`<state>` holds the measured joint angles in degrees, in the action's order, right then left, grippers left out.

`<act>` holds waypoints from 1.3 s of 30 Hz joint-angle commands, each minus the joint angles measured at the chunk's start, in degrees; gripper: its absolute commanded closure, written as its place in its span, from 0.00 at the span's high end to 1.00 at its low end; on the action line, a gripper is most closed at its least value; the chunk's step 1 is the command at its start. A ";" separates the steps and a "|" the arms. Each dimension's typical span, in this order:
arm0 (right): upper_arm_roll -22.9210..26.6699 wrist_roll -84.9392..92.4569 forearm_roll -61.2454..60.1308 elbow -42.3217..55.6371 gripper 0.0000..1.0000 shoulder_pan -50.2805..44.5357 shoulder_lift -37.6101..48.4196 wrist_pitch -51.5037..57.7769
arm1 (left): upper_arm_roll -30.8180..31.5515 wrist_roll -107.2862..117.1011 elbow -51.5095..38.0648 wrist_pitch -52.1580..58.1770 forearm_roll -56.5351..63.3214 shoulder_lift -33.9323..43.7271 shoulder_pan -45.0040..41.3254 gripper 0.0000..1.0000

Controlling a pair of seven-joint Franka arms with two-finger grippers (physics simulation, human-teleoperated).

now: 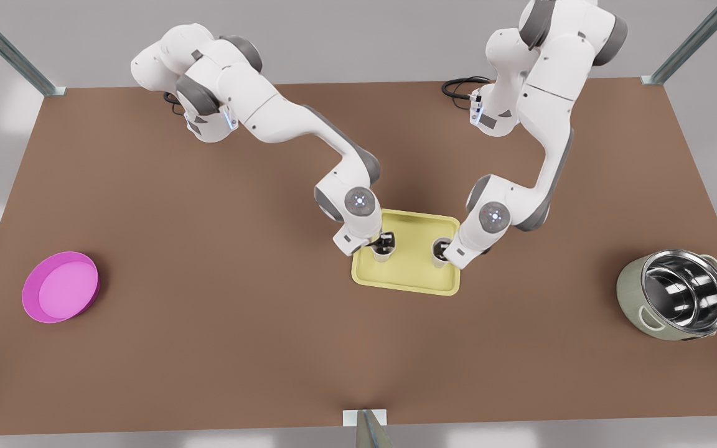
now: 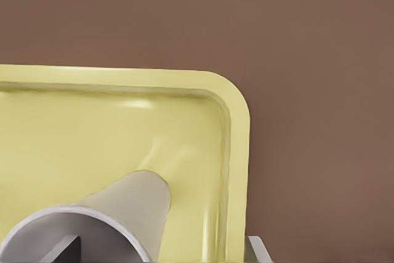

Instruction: Use the left arm to pick up the white IKEA cup from the tray and place it on the middle-left position; use the right arm to pick up the white IKEA cup from the tray and place it on the middle-right position

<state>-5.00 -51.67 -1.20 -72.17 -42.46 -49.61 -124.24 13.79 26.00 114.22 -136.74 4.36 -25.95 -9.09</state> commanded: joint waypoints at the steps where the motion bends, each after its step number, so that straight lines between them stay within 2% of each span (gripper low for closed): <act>1: -0.01 -3.88 -0.12 0.01 0.95 0.01 -0.23 -0.30 | 0.01 3.18 -0.04 -2.74 0.12 -0.42 -0.06 0.97; 2: -0.01 -3.88 -0.21 0.01 0.92 0.01 -0.84 -0.30 | 0.01 3.18 -0.05 -2.74 0.12 -0.33 -0.14 0.82; 3: -0.01 -3.79 -0.21 0.01 0.92 -0.08 -1.19 -0.39 | 0.01 3.18 -0.22 -2.74 0.12 -0.16 -0.06 0.58; 4: -0.01 -3.79 -0.21 0.01 0.85 -0.08 -1.19 -0.39 | 0.01 3.09 -0.31 -2.74 0.12 -0.16 -0.06 0.44; 5: -0.01 -3.70 -0.12 0.10 0.74 -0.08 -1.19 -0.47 | 0.01 3.09 -0.40 -2.74 0.21 -0.07 -0.06 0.37; 6: -0.01 -2.83 -0.12 0.19 0.43 0.01 -1.19 -0.47 | 0.01 2.92 -0.40 -2.74 0.21 0.02 -0.06 0.33; 7: -0.01 -2.65 -0.12 0.19 0.32 0.01 -1.11 -1.97 | 0.01 2.83 -0.48 -2.74 0.21 0.02 -0.06 0.25; 9: -0.01 -2.56 -0.12 0.19 0.06 -0.34 -1.11 -2.06 | 0.01 2.83 -0.48 -2.74 0.21 0.02 -0.06 0.19; 10: -0.01 -2.82 -0.12 0.19 0.01 -0.43 -1.11 -2.06 | 0.01 2.92 -0.48 -2.74 0.21 0.11 -0.06 0.16; 15: -0.01 -3.09 -0.12 0.54 0.02 -0.61 -1.11 -2.14 | -0.17 2.22 -0.57 0.16 0.21 3.01 0.47 0.16; 17: -0.01 -3.17 -0.21 0.63 0.05 -0.52 -0.75 -2.14 | -0.25 -4.02 -0.66 2.36 0.12 4.94 4.25 0.15; 20: -0.09 -2.56 -0.38 -0.60 0.05 0.62 4.08 -1.97 | -0.43 -19.22 -0.57 4.21 0.12 6.17 14.53 0.15; 21: -0.09 -0.98 -0.12 -6.22 0.05 1.94 8.29 -2.14 | -0.43 -22.48 -0.57 2.45 0.12 5.29 17.17 0.15; 24: -0.27 2.53 0.14 -12.99 0.05 5.10 13.74 -2.23 | -0.52 -24.59 -0.66 -7.39 0.21 2.13 19.28 0.14; 26: -0.36 7.89 0.14 -23.36 0.05 8.44 19.46 -7.59 | -0.87 -24.59 -0.75 -9.77 0.21 -0.24 19.54 0.14; 28: -0.36 11.93 0.14 -27.76 0.05 11.08 21.83 -7.68 | -0.96 -25.12 -1.01 -11.00 0.21 -1.30 19.90 0.16; 29: -0.36 13.35 0.14 -28.73 0.05 11.79 21.75 -7.68 | -0.96 -25.29 -1.10 -11.00 0.21 -1.39 19.98 0.22; 30: -0.27 14.31 0.14 -28.64 0.06 12.75 21.13 -7.68 | -0.96 -25.30 -1.19 -11.00 0.21 -1.39 20.07 0.48; 31: -0.36 15.46 0.14 -29.52 0.08 13.02 20.96 -7.68 | -0.96 -25.29 -1.19 -11.00 0.21 -1.39 19.98 1.00; 32: -0.36 16.51 0.14 -29.78 0.09 13.28 20.87 -7.77 | -0.96 -25.29 -1.28 -11.00 0.21 -1.39 19.98 1.00; 33: -0.27 16.51 0.93 -30.05 0.21 13.37 20.25 -8.21 | -0.96 -25.21 -1.63 -10.91 0.21 -1.39 19.98 1.00; 34: -0.36 16.51 1.46 -30.22 0.23 13.46 20.16 -8.21 | -0.96 -25.21 -1.63 -10.91 0.21 -1.39 19.98 1.00; 35: -0.27 16.51 1.38 -30.31 0.36 13.37 20.08 -8.30 | -0.96 -25.21 -1.63 -10.82 0.21 -1.39 19.98 1.00; 36: -0.36 16.51 1.46 -30.40 0.40 13.46 20.08 -8.30 | -0.96 -25.12 -1.54 -9.95 0.12 -0.77 19.90 1.00; 39: -0.27 16.43 1.46 -30.40 0.73 13.46 19.72 -8.39 | -0.26 -24.59 -1.63 13.25 0.12 13.28 19.37 1.00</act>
<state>-5.28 -42.43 0.01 -102.58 -29.05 -29.92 -132.15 13.39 6.66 112.57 -138.53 2.72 -15.20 10.35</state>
